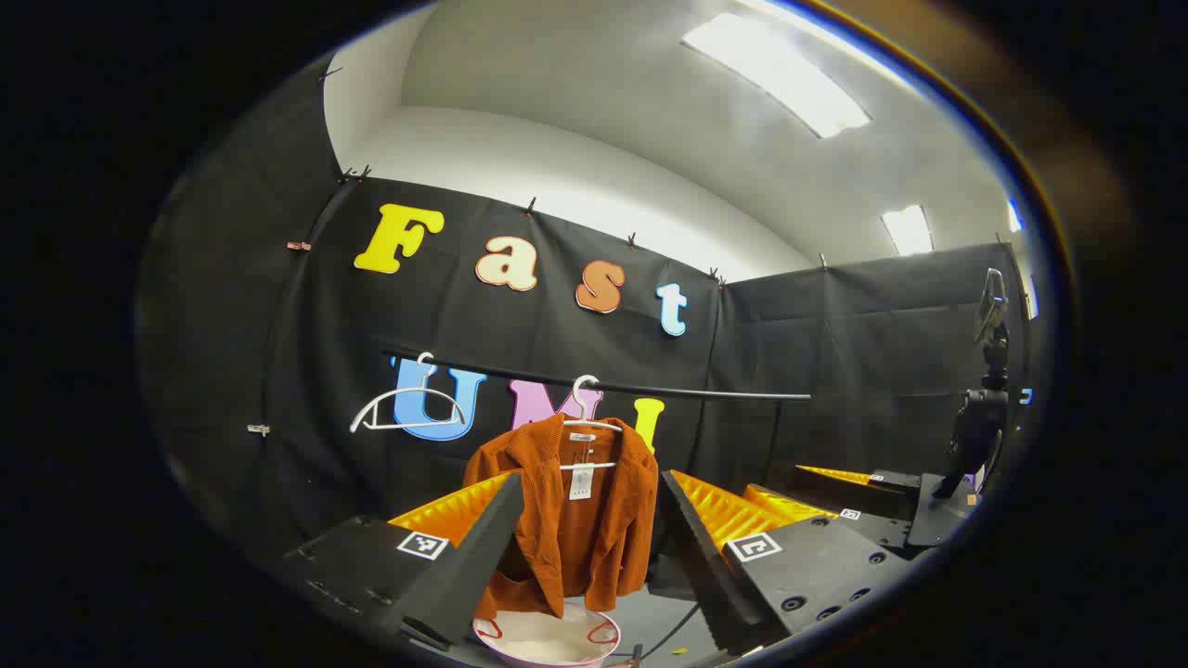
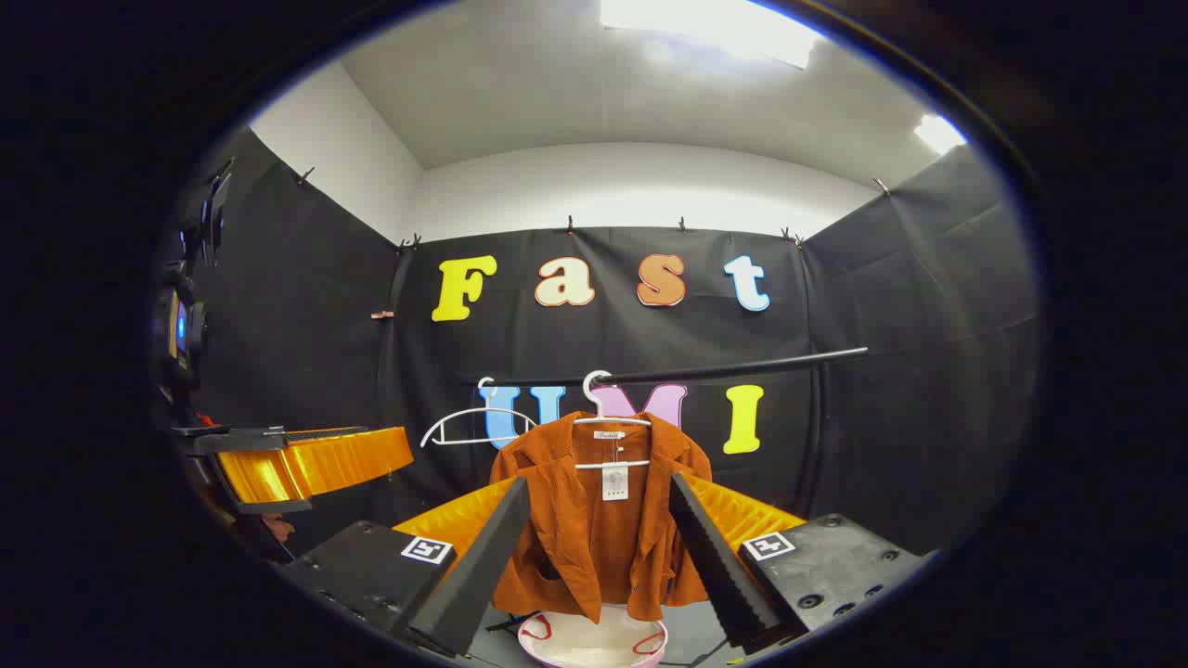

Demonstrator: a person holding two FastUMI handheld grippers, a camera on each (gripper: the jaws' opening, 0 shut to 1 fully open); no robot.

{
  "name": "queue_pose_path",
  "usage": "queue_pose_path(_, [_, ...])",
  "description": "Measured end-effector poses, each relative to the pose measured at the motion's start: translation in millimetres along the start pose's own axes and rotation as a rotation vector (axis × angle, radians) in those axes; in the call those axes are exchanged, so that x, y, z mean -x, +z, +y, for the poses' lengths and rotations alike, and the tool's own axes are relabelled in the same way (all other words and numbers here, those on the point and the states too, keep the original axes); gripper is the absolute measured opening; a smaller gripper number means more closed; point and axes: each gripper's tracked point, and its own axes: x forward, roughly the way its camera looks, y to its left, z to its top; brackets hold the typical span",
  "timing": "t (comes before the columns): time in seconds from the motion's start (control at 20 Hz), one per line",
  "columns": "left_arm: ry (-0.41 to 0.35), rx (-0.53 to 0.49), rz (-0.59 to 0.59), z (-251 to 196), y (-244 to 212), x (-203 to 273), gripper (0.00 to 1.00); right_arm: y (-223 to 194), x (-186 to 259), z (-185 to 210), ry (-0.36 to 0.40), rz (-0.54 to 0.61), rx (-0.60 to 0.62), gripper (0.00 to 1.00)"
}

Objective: Grasp the clothes on the hanger with both hands and then place them into the laundry hamper below.

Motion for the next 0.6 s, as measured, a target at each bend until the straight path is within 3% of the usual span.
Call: queue_pose_path(0.6, [0.0,-0.024,0.012,-13,-5,0,0.93,-2,4,-10,0.009,0.005,-0.034,0.97])
